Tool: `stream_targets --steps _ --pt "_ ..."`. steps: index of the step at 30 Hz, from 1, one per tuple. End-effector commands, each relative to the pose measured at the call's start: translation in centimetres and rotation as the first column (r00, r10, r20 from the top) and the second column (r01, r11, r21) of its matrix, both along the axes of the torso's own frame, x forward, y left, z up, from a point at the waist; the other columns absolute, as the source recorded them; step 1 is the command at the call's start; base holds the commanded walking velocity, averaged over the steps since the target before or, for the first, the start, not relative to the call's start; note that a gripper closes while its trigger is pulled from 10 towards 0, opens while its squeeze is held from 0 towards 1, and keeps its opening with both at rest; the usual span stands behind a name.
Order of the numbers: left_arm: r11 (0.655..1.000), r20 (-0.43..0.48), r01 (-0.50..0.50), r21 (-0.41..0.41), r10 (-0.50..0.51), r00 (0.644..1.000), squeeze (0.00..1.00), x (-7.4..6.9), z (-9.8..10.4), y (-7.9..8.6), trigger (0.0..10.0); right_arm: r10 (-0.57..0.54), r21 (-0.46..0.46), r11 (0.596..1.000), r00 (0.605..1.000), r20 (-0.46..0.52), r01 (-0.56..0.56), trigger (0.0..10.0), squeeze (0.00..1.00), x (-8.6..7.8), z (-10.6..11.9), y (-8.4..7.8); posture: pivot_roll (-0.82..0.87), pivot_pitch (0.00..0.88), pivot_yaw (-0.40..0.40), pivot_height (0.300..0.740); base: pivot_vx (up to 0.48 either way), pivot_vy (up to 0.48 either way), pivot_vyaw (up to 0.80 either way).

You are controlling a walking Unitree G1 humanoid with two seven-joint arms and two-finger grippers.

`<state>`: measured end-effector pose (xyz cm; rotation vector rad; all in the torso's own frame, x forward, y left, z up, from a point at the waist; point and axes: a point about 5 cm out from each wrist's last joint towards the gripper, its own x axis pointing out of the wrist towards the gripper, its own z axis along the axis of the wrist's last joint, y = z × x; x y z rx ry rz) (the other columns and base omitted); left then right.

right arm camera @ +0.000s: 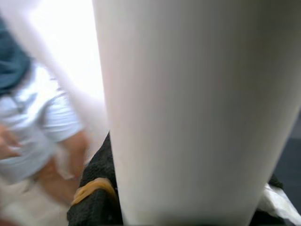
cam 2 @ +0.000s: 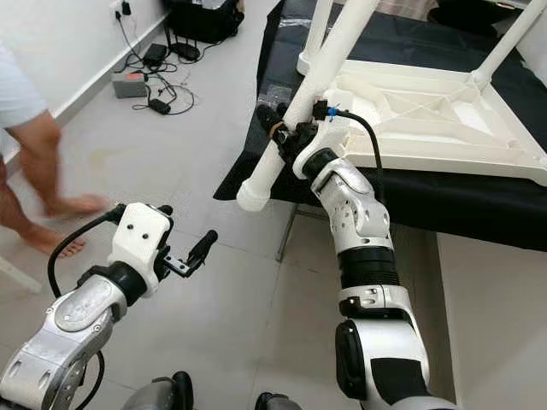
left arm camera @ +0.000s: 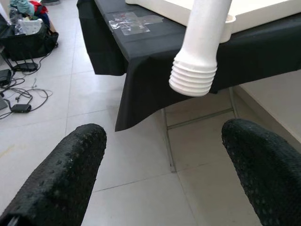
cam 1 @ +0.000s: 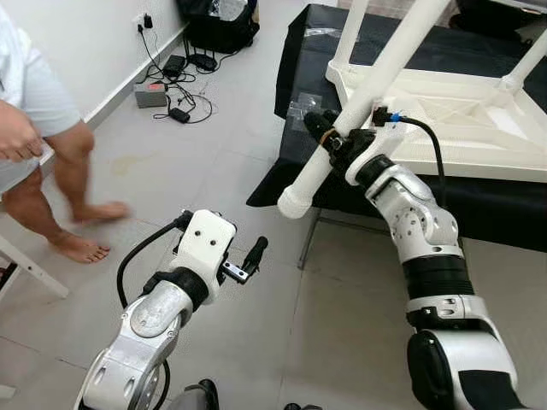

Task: Building children table

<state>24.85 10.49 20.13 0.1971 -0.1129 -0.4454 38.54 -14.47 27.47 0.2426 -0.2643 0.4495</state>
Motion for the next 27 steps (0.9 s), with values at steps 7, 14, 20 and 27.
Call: stream_targets --steps 7,14,20,27 --pt "0.999 0.045 -0.040 -0.033 0.042 0.998 0.00 -0.1 0.4 -0.6 10.0 -0.175 -0.017 0.984 0.980 0.096 0.177 10.0 0.00 -0.1 0.4 -0.5 0.12 0.192 -0.116 0.740 0.000 0.000 0.00" --pt "0.990 0.111 -0.132 -0.053 0.137 0.984 0.00 0.5 1.6 0.1 10.0 -0.243 -0.053 0.966 0.958 0.156 0.253 10.0 0.00 -0.6 0.7 -0.3 0.12 0.190 -0.116 0.740 0.000 0.000 0.00" --pt "0.982 0.137 -0.174 -0.070 0.182 0.974 0.00 0.9 2.2 0.4 10.0 -0.287 -0.056 0.951 0.939 0.191 0.302 10.0 0.00 -0.9 1.0 -0.4 0.12 0.185 -0.117 0.740 0.000 0.000 0.00" --pt "0.970 0.181 -0.225 -0.089 0.238 0.954 0.00 1.0 3.2 0.7 10.0 -0.327 -0.076 0.932 0.914 0.239 0.353 10.0 0.00 -1.5 1.4 -0.3 0.12 0.191 -0.118 0.740 0.000 0.000 0.00"
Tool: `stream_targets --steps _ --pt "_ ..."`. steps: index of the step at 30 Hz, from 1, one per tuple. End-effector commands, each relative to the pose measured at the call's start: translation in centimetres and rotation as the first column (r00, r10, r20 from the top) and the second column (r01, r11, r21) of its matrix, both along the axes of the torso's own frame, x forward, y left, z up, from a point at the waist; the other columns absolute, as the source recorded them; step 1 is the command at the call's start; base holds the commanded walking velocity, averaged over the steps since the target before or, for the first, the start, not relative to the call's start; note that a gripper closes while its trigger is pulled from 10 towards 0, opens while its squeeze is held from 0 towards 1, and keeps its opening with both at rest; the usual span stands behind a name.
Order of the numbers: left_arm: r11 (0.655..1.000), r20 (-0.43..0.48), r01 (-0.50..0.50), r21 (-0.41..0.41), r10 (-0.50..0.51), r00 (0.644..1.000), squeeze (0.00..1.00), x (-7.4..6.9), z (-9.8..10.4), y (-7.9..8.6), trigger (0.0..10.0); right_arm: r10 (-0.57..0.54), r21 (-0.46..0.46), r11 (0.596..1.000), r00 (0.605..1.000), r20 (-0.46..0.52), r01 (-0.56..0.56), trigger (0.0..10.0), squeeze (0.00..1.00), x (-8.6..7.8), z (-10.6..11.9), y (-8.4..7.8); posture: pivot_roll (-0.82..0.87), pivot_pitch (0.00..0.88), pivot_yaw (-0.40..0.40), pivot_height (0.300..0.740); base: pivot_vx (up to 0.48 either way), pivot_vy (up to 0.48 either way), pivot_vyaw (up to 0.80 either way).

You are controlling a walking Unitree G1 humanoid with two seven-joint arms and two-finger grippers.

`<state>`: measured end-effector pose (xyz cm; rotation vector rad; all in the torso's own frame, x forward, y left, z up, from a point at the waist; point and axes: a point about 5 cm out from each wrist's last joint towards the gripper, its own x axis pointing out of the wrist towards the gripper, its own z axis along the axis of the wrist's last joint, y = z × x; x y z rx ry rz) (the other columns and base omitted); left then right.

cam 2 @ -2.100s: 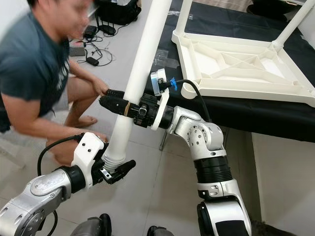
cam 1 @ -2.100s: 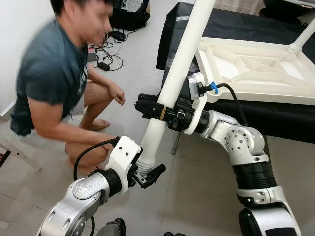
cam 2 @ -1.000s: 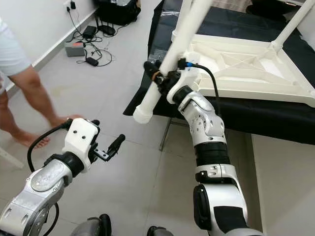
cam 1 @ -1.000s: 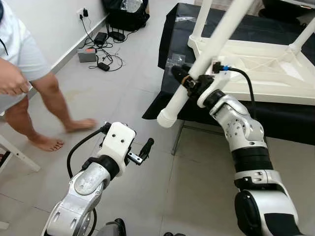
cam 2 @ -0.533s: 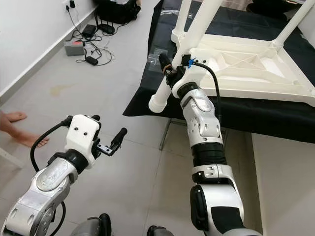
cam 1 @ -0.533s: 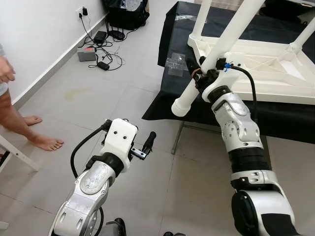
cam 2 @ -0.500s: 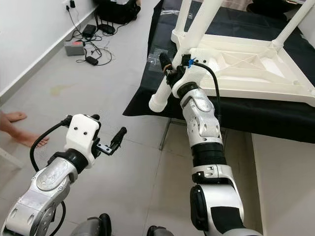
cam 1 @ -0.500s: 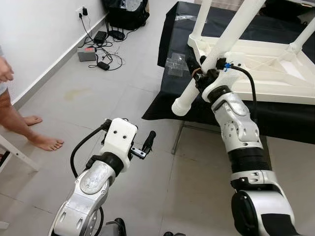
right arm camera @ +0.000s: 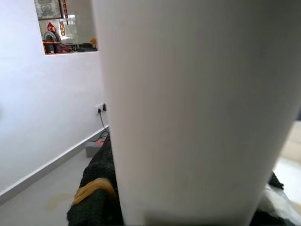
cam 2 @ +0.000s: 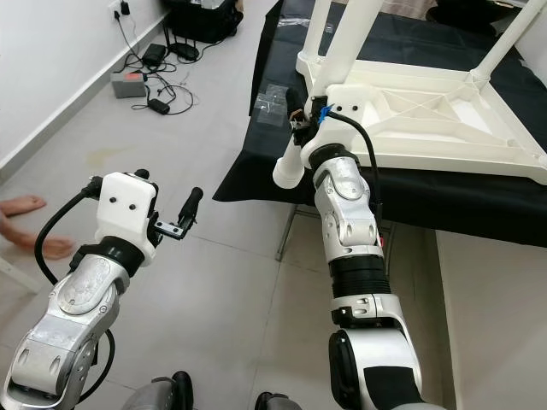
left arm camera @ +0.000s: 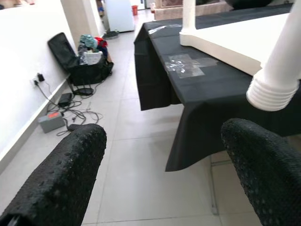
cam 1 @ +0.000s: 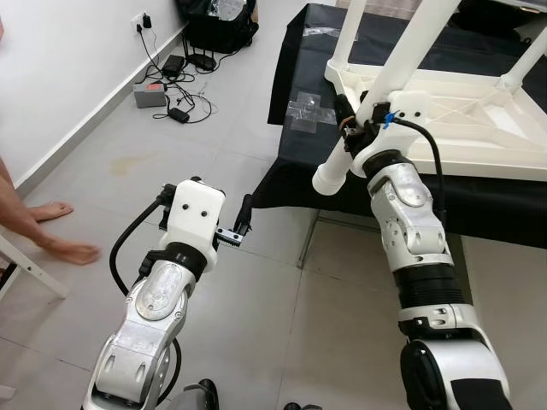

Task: Building children table

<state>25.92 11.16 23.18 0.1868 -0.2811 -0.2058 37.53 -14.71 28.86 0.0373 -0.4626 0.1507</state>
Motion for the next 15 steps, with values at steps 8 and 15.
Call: stream_targets --steps 8,15 --pt "0.999 0.011 -0.045 -0.012 0.045 0.999 0.00 0.29 -0.37 0.14 10.0 -0.016 -0.012 1.000 1.000 0.018 0.016 10.0 0.00 -0.61 -0.86 0.27 0.12 0.191 -0.125 0.740 0.000 0.000 0.00" --pt "0.996 0.029 -0.092 -0.022 0.092 0.995 0.00 0.55 0.32 0.46 10.0 -0.027 -0.011 1.000 0.999 0.028 0.027 10.0 0.00 -0.56 0.13 -0.13 0.12 0.190 -0.129 0.740 0.000 0.000 0.00"
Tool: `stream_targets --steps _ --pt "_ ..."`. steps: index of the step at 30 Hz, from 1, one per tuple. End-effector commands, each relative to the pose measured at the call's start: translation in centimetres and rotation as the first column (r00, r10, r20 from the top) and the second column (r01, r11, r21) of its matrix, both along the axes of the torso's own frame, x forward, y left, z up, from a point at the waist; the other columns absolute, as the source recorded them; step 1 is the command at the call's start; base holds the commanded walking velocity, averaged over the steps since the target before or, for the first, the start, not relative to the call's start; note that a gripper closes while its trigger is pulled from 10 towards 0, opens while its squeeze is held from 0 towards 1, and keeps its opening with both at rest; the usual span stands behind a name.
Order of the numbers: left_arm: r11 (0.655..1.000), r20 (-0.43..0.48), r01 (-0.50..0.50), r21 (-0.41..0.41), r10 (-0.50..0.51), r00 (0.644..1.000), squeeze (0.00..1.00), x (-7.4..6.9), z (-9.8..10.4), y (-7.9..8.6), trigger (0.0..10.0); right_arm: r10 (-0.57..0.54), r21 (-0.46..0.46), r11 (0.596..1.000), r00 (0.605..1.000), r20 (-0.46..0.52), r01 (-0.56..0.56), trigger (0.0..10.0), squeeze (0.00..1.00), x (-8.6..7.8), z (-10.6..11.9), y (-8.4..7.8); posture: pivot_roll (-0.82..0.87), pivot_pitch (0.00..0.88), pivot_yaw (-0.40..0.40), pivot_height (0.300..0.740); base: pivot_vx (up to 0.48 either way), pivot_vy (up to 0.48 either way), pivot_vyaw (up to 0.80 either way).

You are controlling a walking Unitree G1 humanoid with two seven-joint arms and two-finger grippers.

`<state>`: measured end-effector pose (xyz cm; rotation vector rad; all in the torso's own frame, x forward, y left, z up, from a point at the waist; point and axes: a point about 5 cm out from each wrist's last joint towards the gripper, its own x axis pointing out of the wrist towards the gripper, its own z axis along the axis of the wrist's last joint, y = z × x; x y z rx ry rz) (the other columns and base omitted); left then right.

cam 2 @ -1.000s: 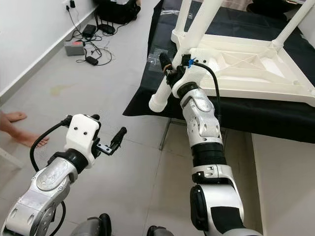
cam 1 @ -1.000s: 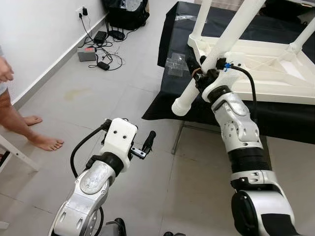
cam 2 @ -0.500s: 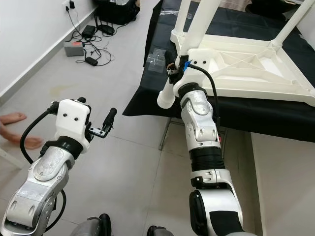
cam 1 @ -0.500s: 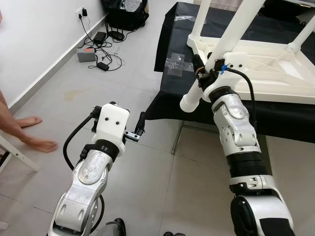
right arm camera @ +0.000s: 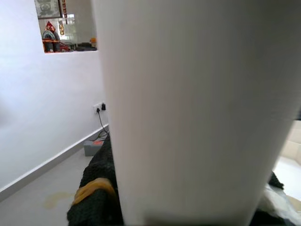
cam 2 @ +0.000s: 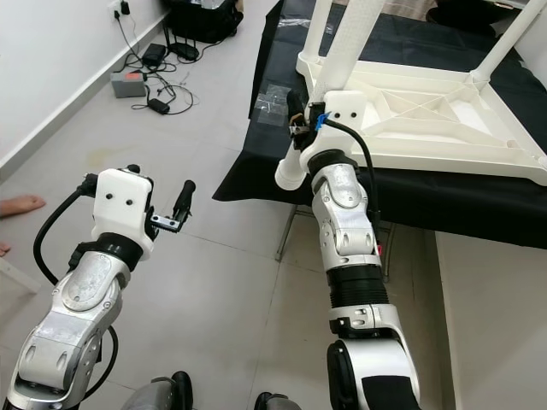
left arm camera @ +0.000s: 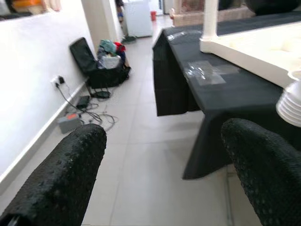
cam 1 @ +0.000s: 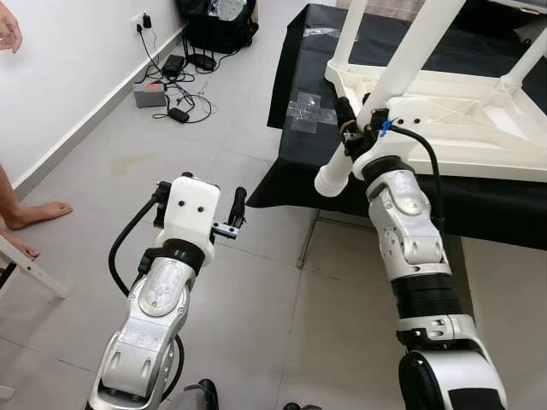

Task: Building children table

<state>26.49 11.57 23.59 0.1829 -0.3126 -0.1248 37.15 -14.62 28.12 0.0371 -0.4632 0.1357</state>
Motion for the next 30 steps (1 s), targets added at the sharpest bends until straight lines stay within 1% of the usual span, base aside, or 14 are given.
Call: stream_targets --steps 1,6,9,10,14,18,24,25,27,30 --pt "1.000 -0.008 -0.017 -0.003 0.017 1.000 0.00 0.0 -0.1 0.0 10.0 -0.012 -0.014 1.000 1.000 0.028 0.013 10.0 0.00 -0.2 0.9 -0.2 0.12 0.190 -0.129 0.740 0.000 0.000 0.00" --pt "1.000 0.006 -0.031 0.004 0.031 1.000 0.00 0.2 0.3 0.2 10.0 -0.016 -0.017 1.000 0.999 0.031 0.017 10.0 0.00 -0.2 1.2 -0.2 0.11 0.179 -0.135 0.740 0.000 0.000 -0.09" --pt "0.998 0.013 -0.055 -0.007 0.055 0.998 0.00 0.3 0.5 0.5 10.0 -0.019 -0.016 1.000 0.999 0.035 0.019 10.0 0.00 -0.3 1.5 -0.1 0.11 0.173 -0.133 0.740 0.000 0.000 -0.80" --pt "0.996 0.019 -0.083 -0.017 0.083 0.996 0.00 0.3 0.6 0.8 10.0 -0.018 -0.014 1.000 0.999 0.041 0.019 10.0 0.00 -0.3 1.6 0.0 0.11 0.170 -0.139 0.740 0.000 0.000 -0.80" --pt "0.996 0.023 -0.088 -0.015 0.088 0.996 0.00 0.4 0.7 0.9 10.0 -0.017 -0.013 1.000 0.999 0.045 0.018 10.0 0.00 -0.4 1.7 0.1 0.11 0.166 -0.136 0.740 0.000 0.000 -0.80" --pt "0.995 0.042 -0.095 -0.005 0.095 0.995 0.00 0.7 1.2 1.2 10.0 -0.017 -0.014 1.000 0.998 0.062 0.018 10.0 0.00 -0.6 1.9 0.4 0.11 0.161 -0.135 0.740 0.000 0.000 -0.69" --pt "0.992 0.063 -0.124 -0.017 0.125 0.990 0.00 1.3 1.8 2.0 10.0 -0.016 -0.012 1.000 0.997 0.074 0.017 10.0 0.00 -0.7 2.0 0.6 0.11 0.158 -0.133 0.740 0.000 0.000 0.00" --pt "0.991 0.072 -0.131 -0.020 0.132 0.989 0.00 1.6 2.1 2.3 10.0 -0.019 -0.009 1.000 0.997 0.074 0.020 10.0 0.00 -0.8 2.0 0.7 0.11 0.159 -0.133 0.740 0.000 0.000 0.00" --pt "0.991 0.074 -0.131 -0.020 0.132 0.988 0.00 1.7 2.2 2.4 10.0 -0.019 -0.008 1.000 0.997 0.075 0.020 10.0 0.00 -0.8 2.0 0.6 0.11 0.159 -0.133 0.740 0.000 0.000 0.00" --pt "0.991 0.078 -0.133 -0.020 0.135 0.988 0.00 1.8 2.4 2.6 10.0 -0.017 -0.013 1.000 0.997 0.073 0.018 10.0 0.00 -0.8 2.0 0.7 0.11 0.161 -0.131 0.740 0.262 0.000 0.00"
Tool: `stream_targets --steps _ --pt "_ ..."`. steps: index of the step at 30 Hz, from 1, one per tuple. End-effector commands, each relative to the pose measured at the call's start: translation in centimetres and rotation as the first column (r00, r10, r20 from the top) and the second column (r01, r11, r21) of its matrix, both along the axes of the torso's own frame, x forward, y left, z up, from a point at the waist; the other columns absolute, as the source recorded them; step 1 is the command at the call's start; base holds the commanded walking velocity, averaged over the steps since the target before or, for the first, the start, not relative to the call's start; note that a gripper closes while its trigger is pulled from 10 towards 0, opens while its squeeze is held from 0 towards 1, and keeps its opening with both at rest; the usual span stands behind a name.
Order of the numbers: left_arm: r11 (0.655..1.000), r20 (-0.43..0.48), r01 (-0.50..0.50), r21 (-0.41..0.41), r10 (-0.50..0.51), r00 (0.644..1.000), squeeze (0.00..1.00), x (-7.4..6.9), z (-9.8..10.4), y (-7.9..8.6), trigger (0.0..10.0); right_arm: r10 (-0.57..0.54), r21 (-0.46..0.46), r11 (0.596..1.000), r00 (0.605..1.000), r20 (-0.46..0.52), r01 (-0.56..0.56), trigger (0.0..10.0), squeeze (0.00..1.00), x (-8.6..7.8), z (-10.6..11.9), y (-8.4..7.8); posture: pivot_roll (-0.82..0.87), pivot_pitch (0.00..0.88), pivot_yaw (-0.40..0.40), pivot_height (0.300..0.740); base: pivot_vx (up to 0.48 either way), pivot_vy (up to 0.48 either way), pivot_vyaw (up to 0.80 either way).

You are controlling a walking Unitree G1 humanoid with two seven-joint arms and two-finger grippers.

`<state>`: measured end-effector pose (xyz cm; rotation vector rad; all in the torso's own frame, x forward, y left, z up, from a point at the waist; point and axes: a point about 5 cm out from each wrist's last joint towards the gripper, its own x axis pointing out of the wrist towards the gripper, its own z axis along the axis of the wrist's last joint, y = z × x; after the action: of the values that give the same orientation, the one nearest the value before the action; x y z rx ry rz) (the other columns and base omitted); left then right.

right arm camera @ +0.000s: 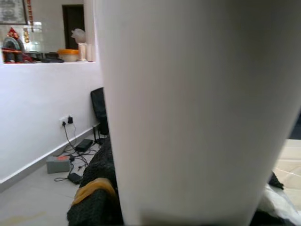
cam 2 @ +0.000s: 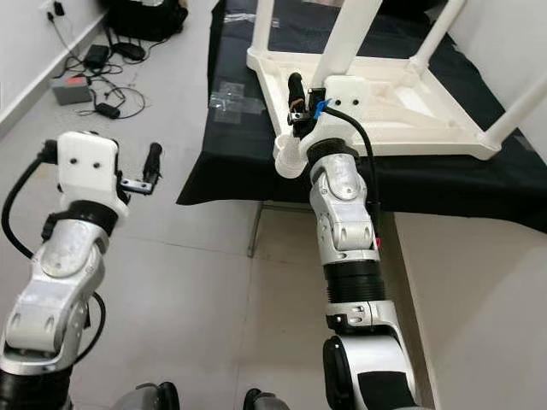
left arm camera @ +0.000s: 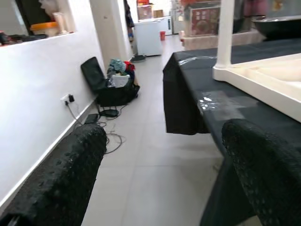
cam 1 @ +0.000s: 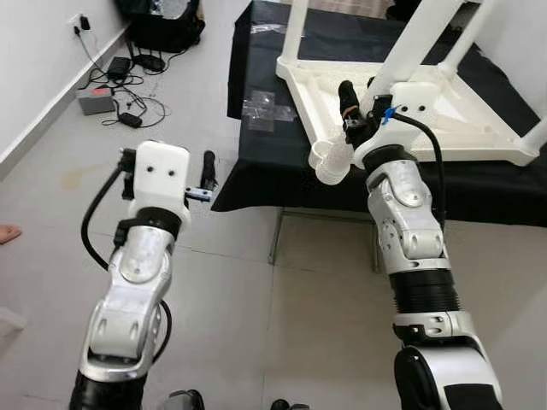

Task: Building children table

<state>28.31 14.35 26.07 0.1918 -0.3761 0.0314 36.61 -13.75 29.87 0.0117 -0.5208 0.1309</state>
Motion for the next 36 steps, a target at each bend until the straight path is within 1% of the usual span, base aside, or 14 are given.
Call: stream_targets --steps 1,8,18,25,29,33,36 --pt "1.000 0.004 0.009 0.000 -0.009 1.000 0.00 0.2 0.1 0.0 10.0 -0.003 0.006 1.000 1.000 0.011 0.003 10.0 0.00 -0.3 0.2 -0.1 0.11 0.160 -0.129 0.740 0.300 0.000 0.00" --pt "1.000 0.008 0.010 0.002 -0.010 1.000 0.00 0.3 0.2 0.1 10.0 0.001 0.007 1.000 1.000 0.009 -0.001 10.0 0.00 -0.3 0.0 0.0 0.11 0.166 -0.128 0.740 0.322 0.000 0.00" --pt "1.000 0.009 -0.003 -0.004 0.003 1.000 0.00 0.7 0.2 0.7 10.0 -0.002 0.009 1.000 1.000 0.006 0.002 10.0 0.00 -0.2 0.0 -0.1 0.11 0.170 -0.128 0.740 0.315 0.000 0.00" --pt "1.000 0.017 0.002 0.011 -0.002 1.000 0.00 0.8 0.4 0.8 10.0 -0.012 0.032 0.999 1.000 0.016 0.011 10.0 0.00 0.0 0.4 -0.5 0.11 0.167 -0.131 0.740 0.304 0.000 0.00" --pt "1.000 0.021 0.006 0.012 -0.006 1.000 0.00 0.8 0.4 0.8 10.0 -0.020 0.047 0.999 0.999 0.031 0.018 10.0 0.00 0.0 0.8 -0.8 0.11 0.166 -0.128 0.740 0.000 0.000 0.00" --pt "1.000 0.035 0.016 -0.004 -0.016 0.999 0.00 0.9 0.8 0.6 10.0 -0.027 0.068 0.997 0.998 0.056 0.024 10.0 0.00 0.0 1.6 -1.2 0.11 0.164 -0.129 0.740 0.000 0.000 0.00" --pt "1.000 0.035 0.012 -0.005 -0.012 0.999 0.00 0.9 0.8 0.7 10.0 -0.017 0.069 0.998 0.998 0.060 0.013 10.0 0.00 -0.1 1.7 -1.0 0.11 0.165 -0.126 0.740 0.000 0.000 0.00"
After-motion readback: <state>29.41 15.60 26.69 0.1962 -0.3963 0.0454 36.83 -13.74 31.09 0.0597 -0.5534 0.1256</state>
